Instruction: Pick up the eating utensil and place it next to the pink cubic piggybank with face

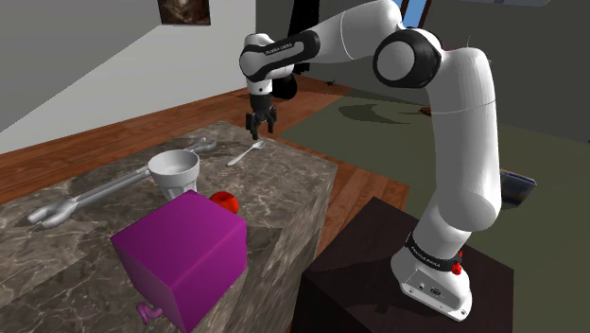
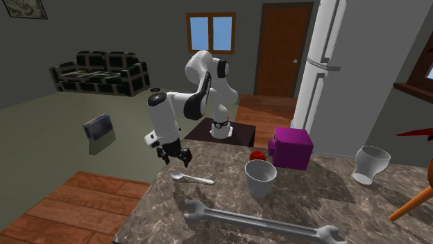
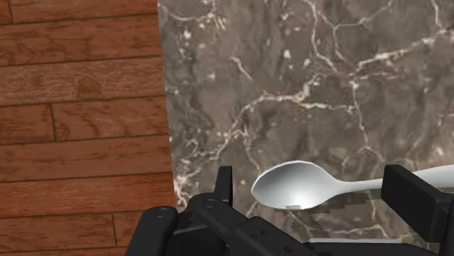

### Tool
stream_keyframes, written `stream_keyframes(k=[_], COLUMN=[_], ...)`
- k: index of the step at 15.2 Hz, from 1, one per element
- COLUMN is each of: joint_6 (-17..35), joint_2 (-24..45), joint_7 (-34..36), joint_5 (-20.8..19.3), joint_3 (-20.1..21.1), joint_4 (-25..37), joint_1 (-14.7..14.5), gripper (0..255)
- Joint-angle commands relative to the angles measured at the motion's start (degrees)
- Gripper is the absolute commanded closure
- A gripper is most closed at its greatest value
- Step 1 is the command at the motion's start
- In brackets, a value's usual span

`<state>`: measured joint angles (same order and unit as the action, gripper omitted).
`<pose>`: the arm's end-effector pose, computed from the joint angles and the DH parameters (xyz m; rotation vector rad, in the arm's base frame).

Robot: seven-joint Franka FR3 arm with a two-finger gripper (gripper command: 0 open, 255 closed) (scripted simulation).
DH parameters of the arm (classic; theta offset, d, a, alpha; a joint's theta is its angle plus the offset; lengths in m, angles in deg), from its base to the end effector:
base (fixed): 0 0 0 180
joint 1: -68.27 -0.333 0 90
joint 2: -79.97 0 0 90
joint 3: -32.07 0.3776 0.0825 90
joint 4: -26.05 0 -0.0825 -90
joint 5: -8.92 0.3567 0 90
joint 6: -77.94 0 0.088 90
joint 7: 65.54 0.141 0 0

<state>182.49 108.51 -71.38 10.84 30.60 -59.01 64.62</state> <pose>0.6768 0.0326 0.4051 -3.1011 -0.2036 0.2446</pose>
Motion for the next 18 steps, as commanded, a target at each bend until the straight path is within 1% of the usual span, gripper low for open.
stream_keyframes(k=[1,7,15,16,18], joint_6=[0.69,4.73,4.72,4.72,4.72], joint_2=[1.86,2.40,2.40,2.40,2.40], joint_7=[-0.23,-0.28,-0.28,-0.28,-0.28], joint_5=[0.08,0.14,0.14,0.14,0.14], joint_3=[0.06,0.10,0.10,0.10,0.10], joint_4=[1.10,-2.40,-2.39,-2.39,-2.39], joint_1=[0.07,0.01,0.01,0.01,0.01], gripper=[0,0,0,255,255])
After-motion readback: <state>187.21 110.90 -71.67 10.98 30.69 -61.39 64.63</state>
